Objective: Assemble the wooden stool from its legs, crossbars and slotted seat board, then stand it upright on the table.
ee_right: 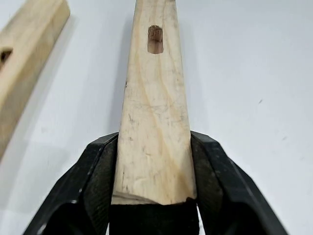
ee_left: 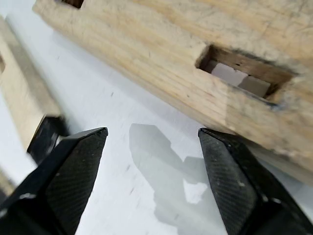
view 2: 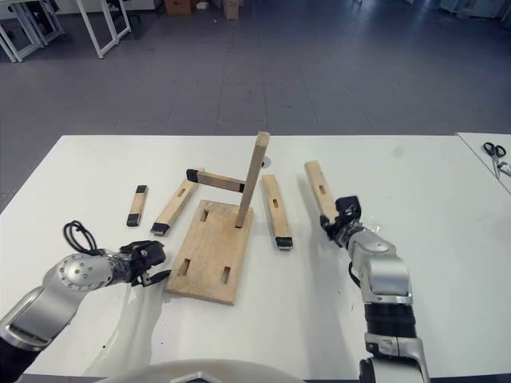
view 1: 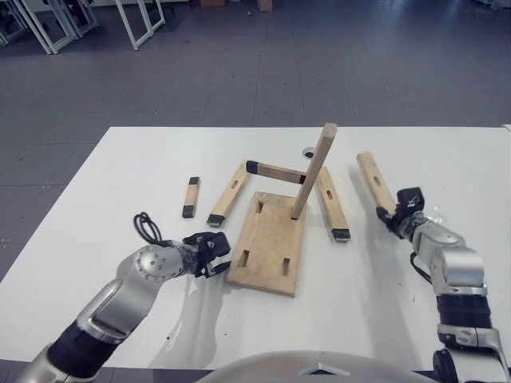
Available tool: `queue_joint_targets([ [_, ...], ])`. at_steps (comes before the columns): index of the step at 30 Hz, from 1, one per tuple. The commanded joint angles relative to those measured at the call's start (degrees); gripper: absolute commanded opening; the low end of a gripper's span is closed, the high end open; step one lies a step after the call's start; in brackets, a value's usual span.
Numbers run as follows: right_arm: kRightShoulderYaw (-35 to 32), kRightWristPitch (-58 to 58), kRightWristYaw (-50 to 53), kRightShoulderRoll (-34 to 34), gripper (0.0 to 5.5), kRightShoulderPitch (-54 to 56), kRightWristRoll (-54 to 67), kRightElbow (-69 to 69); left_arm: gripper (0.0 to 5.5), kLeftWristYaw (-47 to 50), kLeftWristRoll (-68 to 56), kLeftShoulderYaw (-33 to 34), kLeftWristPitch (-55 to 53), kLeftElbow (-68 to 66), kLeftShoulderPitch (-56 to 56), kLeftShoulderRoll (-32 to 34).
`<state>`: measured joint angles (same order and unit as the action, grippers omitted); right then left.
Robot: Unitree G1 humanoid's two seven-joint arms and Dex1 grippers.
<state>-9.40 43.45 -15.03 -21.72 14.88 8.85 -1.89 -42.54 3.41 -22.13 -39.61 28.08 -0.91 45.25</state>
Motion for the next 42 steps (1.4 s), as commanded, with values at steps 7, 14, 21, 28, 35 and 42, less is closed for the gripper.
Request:
queue_joint_targets([
  [7, -12.14, 4.35, -5.40, -0.81, 2.06, 15.61, 16.52, -4.07, 3.46, -6.87, -12.96, 8.03, -7.17, 5.11, -3.41, -1.13],
  [14, -18.94, 22.27, -22.84, -4.94, 2.06, 14.79, 52.02, -12.54, 3.46, -8.31, -50.10, 35.58, -19.01, -1.24, -17.92, -14.01],
  [21, -8.87, 24.37, -27.10, -5.23, 2.06, 12.32, 58.52, -16.85, 3.46, 5.21, -80.78, 41.23, -30.11, -12.40, -26.06, -20.43],
  [28, -0.60, 21.86, -28.30, -5.02, 2.06, 10.15, 56.92, -18.57, 3.46, 14.72, -85.30, 38.23, -28.55, -13.21, -25.72, -21.68],
  [35, 4.03, 21.85, -29.52, -5.61, 2.06, 8.92, 57.64, -20.15, 3.16, 14.66, -90.98, 37.81, -28.26, -13.44, -25.09, -19.52],
  [42, 4.39, 22.61, -29.80, -7.07, 2.05, 10.05, 59.57, -18.39, 2.15, 10.44, -96.95, 37.75, -28.12, -11.66, -23.25, -15.87],
])
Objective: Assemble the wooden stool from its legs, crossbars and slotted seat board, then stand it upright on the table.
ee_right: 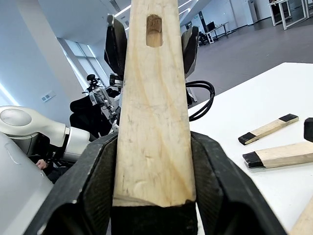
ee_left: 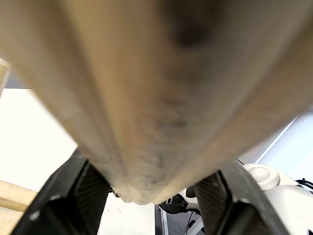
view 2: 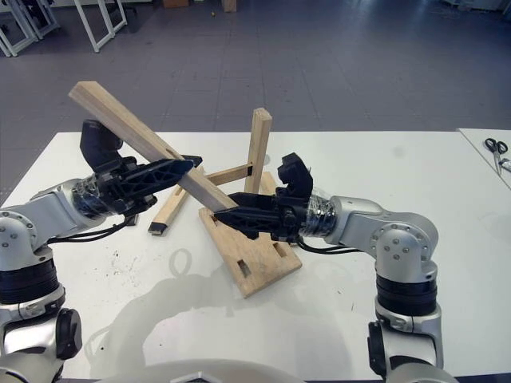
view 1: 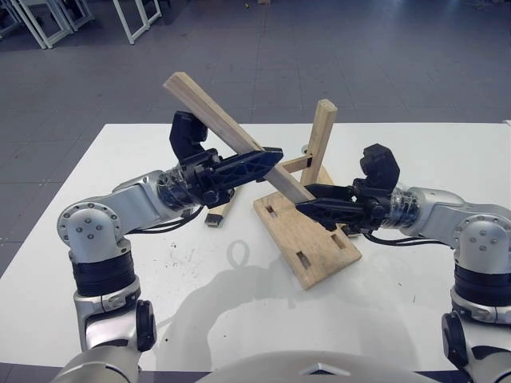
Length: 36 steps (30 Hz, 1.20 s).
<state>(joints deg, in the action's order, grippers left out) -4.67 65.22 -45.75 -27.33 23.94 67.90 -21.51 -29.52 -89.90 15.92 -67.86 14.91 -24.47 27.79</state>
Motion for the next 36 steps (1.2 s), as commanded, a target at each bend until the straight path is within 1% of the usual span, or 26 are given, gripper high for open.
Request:
queue_joint_targets([
  [1, -0.56, 0.92, 1.12, -1.52, 2.05, 1.22, 1.05, 1.71, 2.15, -2.72, -4.05, -0.29, 0.55, 1.49, 0.44, 1.71],
  [3, -0.93, 0.78, 1.46, -1.77, 2.05, 1.51, 1.71, 2.52, 2.15, -3.07, -3.94, 0.19, 2.24, 1.45, 0.84, 1.31],
  [4, -1.56, 0.33, 2.53, -1.33, 2.43, 1.88, 2.07, 3.27, 2.15, -2.61, -2.32, 0.61, 4.06, 1.08, 1.04, 0.49],
  [5, -1.97, 0.23, 3.13, -1.15, 2.54, 2.18, 2.62, 3.74, 2.15, -2.36, -0.53, 0.72, 5.64, 0.80, 1.22, -0.10],
  [7, -2.60, 0.02, 5.79, -0.95, 3.00, 2.83, 2.39, 4.25, 2.13, -2.38, 1.89, 0.42, 7.80, 0.35, 1.94, -0.55],
  [8, -2.96, 0.23, 6.67, -1.68, 3.06, 2.78, 1.94, 4.50, 2.13, -2.61, 2.93, 0.32, 8.63, 0.42, 2.33, -0.45],
  [10, -5.85, 0.72, 7.63, -4.61, 3.06, 1.10, 2.48, 4.43, 2.13, -3.44, 4.90, 0.99, 10.15, 0.46, 3.43, 0.49],
  [12, -9.11, 0.21, 8.30, -8.30, 3.06, -1.98, 1.10, 3.80, 2.08, -5.71, 8.85, 2.04, 11.75, 1.28, 6.15, 3.04],
  [13, -8.98, -1.23, 10.08, -9.96, 3.06, -3.75, -2.82, 3.40, 2.03, -7.09, 11.98, 2.23, 12.88, 1.66, 7.94, 4.75],
  [15, -6.68, -3.75, 15.08, -11.18, 3.06, -7.08, -10.76, 2.25, 2.03, -8.29, 18.50, 1.80, 15.74, 1.62, 10.28, 6.91],
  [16, -5.86, -4.12, 18.10, -10.27, 3.06, -8.52, -13.30, 1.88, 2.03, -8.67, 21.73, 1.26, 17.53, 1.32, 10.96, 7.41],
  [19, 1.68, -8.06, 24.92, -9.83, 3.06, -14.93, -25.64, 0.33, 2.03, -7.29, 34.81, -2.76, 27.22, -1.50, 10.49, 5.05],
  [20, 4.65, -9.77, 25.72, -10.70, 3.06, -16.80, -29.72, -0.44, 2.03, -7.32, 37.74, -4.16, 28.96, -2.82, 10.06, 4.50],
  [21, 6.86, -10.82, 25.70, -11.25, 3.06, -18.21, -32.28, -1.42, 2.03, -9.53, 42.65, -6.90, 32.62, -4.05, 10.74, 5.24],
  [23, 9.14, -12.19, 25.09, -11.68, 3.06, -19.64, -35.39, -2.58, 2.03, -14.25, 49.39, -11.00, 37.91, -5.68, 12.58, 6.68],
  [25, 10.42, -13.25, 24.08, -12.20, 3.06, -20.30, -37.68, -2.83, 2.03, -17.77, 54.49, -13.64, 42.92, -7.29, 14.06, 7.19],
  [27, 11.21, -14.00, 23.08, -12.46, 3.06, -20.84, -39.47, -2.68, 2.03, -20.01, 58.27, -15.14, 47.27, -9.84, 14.01, 6.75],
  [30, 12.45, -14.59, 21.46, -12.34, 3.06, -21.16, -41.53, -2.63, 2.03, -20.70, 59.87, -15.22, 49.98, -13.96, 11.78, 4.20],
  [36, 15.21, -17.02, 19.62, -13.06, 3.06, -22.47, -47.21, -1.06, 2.03, -23.47, 57.25, -14.71, 47.14, -14.03, 10.10, 2.54],
])
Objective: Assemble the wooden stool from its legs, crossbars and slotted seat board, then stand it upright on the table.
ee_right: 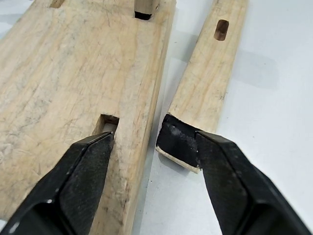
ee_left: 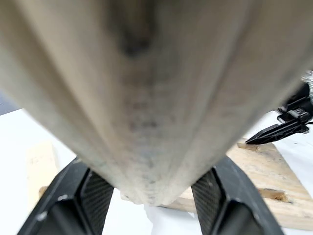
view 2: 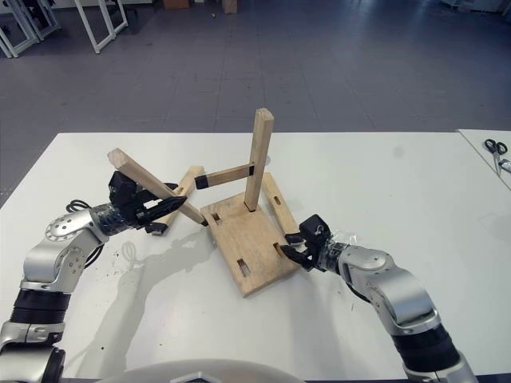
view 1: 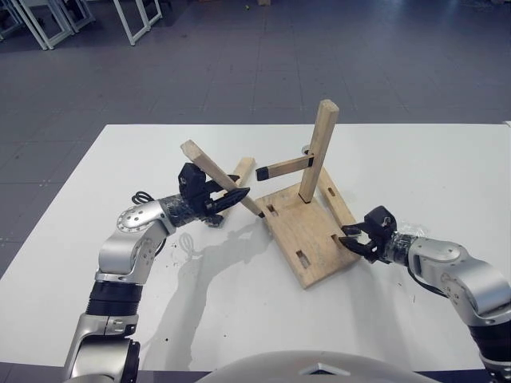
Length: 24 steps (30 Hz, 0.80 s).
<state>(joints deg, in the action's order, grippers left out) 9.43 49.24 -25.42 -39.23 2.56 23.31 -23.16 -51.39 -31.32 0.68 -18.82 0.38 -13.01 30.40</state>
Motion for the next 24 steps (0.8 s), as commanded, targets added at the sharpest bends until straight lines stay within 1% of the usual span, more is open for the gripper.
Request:
queue_joint_targets([
  [1, 1.32, -1.24, -0.91, -1.01, 3.06, -1.24, -3.13, 0.62, 2.03, -1.85, -1.37, 0.57, -2.22, 0.65, -1.49, -0.11],
  [5, 1.75, -1.21, -1.79, -0.10, 3.06, -0.87, -4.21, 0.28, 2.03, -2.44, 0.60, -0.96, -1.09, -1.11, -2.72, -1.19],
  [9, 1.95, -1.42, -2.82, -0.10, 3.06, -0.27, -5.11, 0.46, 2.03, -2.70, 5.11, -3.59, 3.00, -9.80, -4.40, -4.17],
  [12, 2.01, -1.53, -4.01, -0.25, 3.06, 0.55, -5.67, 0.75, 2.03, -4.17, 8.60, -4.98, 7.19, -14.22, -4.40, -3.61],
  [15, 1.96, -1.53, -4.69, -0.24, 3.06, 0.55, -6.27, 0.56, 2.03, -5.95, 9.54, -5.11, 8.92, -17.89, -6.02, -3.07],
  [18, 1.91, -1.61, -4.96, -0.03, 3.06, 0.57, -6.76, 0.52, 2.03, -8.41, 8.94, -6.00, 7.45, -18.73, -7.03, -2.63],
  [21, 1.95, -1.67, -5.11, 0.40, 3.06, 1.01, -7.18, 0.54, 2.03, -12.68, 6.97, -7.58, 0.76, -19.68, -8.32, -1.35],
  [24, 2.44, -1.94, -5.25, 0.76, 3.06, 1.52, -7.82, 0.78, 2.03, -14.68, 6.76, -7.56, -3.55, -25.34, -11.96, -1.06],
])
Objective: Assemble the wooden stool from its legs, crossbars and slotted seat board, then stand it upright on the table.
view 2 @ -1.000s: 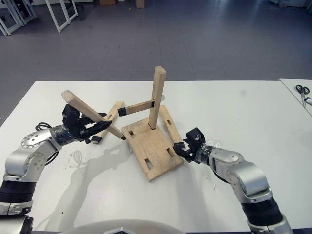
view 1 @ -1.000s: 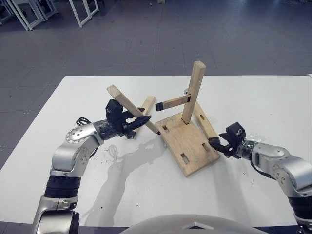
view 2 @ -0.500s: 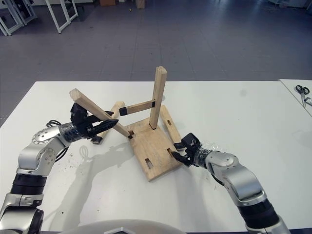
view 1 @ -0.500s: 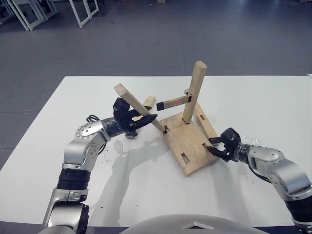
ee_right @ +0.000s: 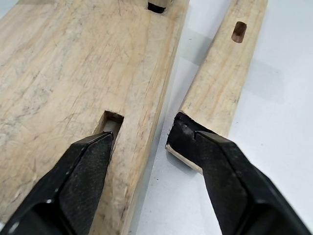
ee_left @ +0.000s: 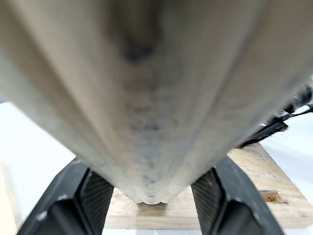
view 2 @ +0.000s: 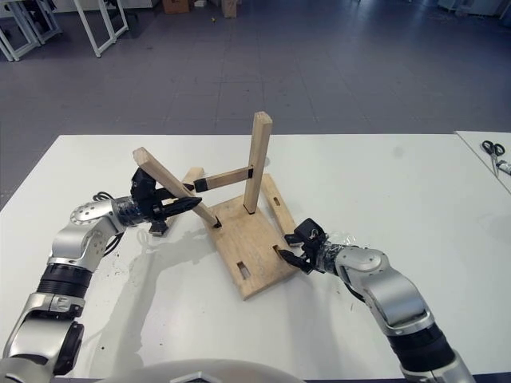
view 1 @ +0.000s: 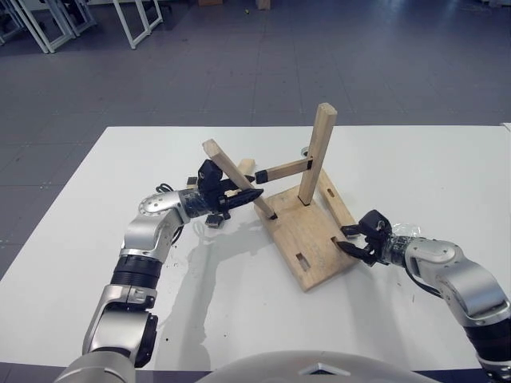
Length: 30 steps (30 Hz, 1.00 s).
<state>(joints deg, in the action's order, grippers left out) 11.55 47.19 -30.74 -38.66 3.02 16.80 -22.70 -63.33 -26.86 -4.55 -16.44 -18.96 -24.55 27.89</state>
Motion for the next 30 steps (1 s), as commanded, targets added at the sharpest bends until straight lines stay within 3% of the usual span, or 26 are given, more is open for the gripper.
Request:
queue_joint_targets([
  [1, 0.45, 0.07, 0.03, 0.31, 3.06, 1.10, -1.55, 0.32, 2.03, -3.06, 3.49, -2.77, -4.99, -7.72, -1.61, 1.54],
  [9, 0.51, 0.33, 0.30, 1.46, 3.06, 0.85, -2.61, -0.03, 2.03, -6.80, 12.60, -10.95, 3.46, -11.19, -6.00, 2.41],
  [19, 0.59, -0.18, -0.28, 1.86, 3.06, 1.55, -3.25, 0.71, 2.03, -8.12, 15.04, -15.05, 2.98, -23.48, -8.23, 3.50],
  [24, 0.48, -0.25, -0.01, 2.71, 3.06, 2.10, -3.34, 0.80, 2.03, -10.01, 22.62, -23.46, 7.02, -27.27, -9.89, 4.91],
  [28, -2.80, 1.37, 1.77, 6.36, 3.06, 5.07, -0.78, -0.64, 2.03, -4.96, 25.94, -27.29, 7.58, -33.09, -11.25, 4.31],
  [30, -5.94, 2.71, 3.13, 8.78, 2.69, 6.39, 1.49, -2.32, 2.03, -2.76, 26.95, -29.06, 8.67, -34.66, -9.93, 4.61],
])
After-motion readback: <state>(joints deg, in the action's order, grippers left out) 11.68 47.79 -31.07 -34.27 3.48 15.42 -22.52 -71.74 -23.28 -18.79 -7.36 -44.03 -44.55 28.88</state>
